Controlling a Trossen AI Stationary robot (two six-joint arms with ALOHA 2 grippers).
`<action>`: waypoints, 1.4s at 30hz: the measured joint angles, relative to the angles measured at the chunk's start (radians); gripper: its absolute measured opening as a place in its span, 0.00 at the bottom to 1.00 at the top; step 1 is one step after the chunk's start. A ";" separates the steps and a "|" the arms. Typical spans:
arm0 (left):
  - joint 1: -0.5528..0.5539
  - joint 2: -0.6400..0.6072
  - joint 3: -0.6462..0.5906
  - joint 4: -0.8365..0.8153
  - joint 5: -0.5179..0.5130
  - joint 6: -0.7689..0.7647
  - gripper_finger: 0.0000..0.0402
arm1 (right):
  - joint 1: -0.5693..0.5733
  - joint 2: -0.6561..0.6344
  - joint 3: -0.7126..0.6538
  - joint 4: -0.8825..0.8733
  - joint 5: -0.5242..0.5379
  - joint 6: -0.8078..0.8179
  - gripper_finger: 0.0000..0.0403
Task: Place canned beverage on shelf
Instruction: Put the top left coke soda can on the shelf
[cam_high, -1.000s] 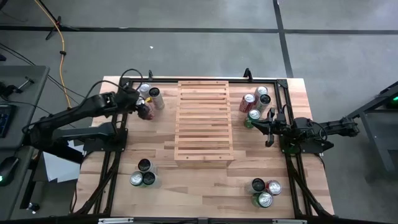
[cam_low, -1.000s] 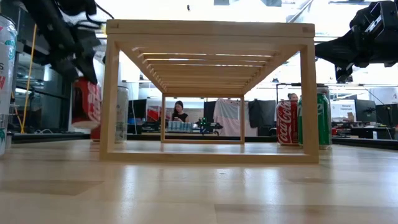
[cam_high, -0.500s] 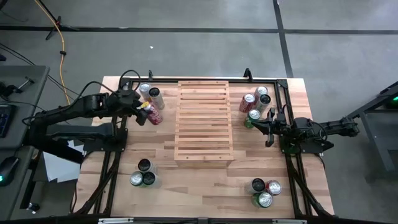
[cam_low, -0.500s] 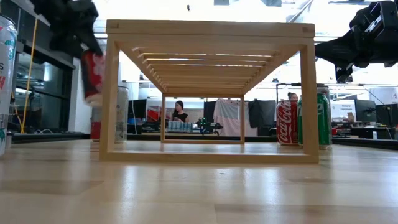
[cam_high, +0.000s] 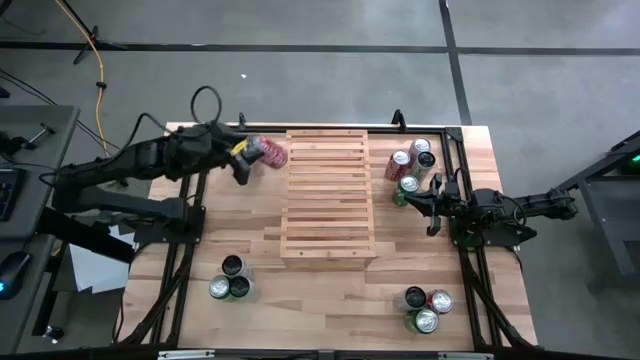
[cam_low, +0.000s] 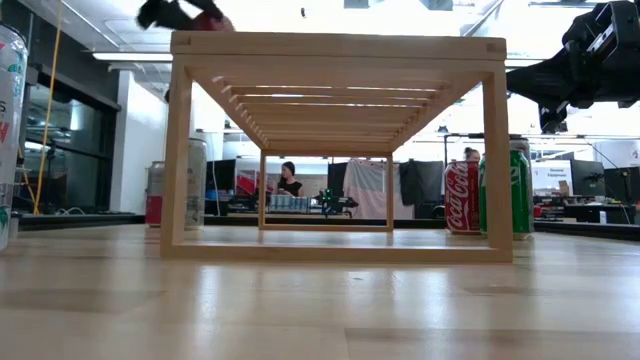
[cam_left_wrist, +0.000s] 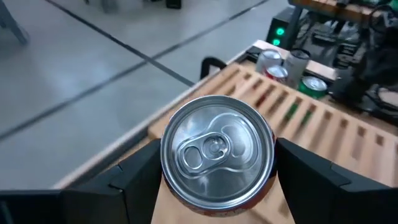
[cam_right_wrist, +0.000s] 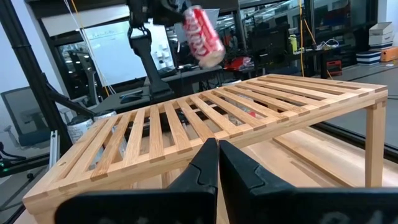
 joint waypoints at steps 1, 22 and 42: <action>0.006 0.036 0.036 0.000 -0.009 0.022 0.64 | 0.000 0.000 0.000 0.000 0.002 -0.002 0.00; 0.243 0.654 0.609 -0.228 0.113 0.291 0.64 | 0.000 0.000 0.000 -0.018 0.004 0.000 0.00; 0.320 0.718 0.610 -0.261 0.181 0.274 0.65 | 0.000 0.000 0.000 -0.018 0.003 0.000 0.00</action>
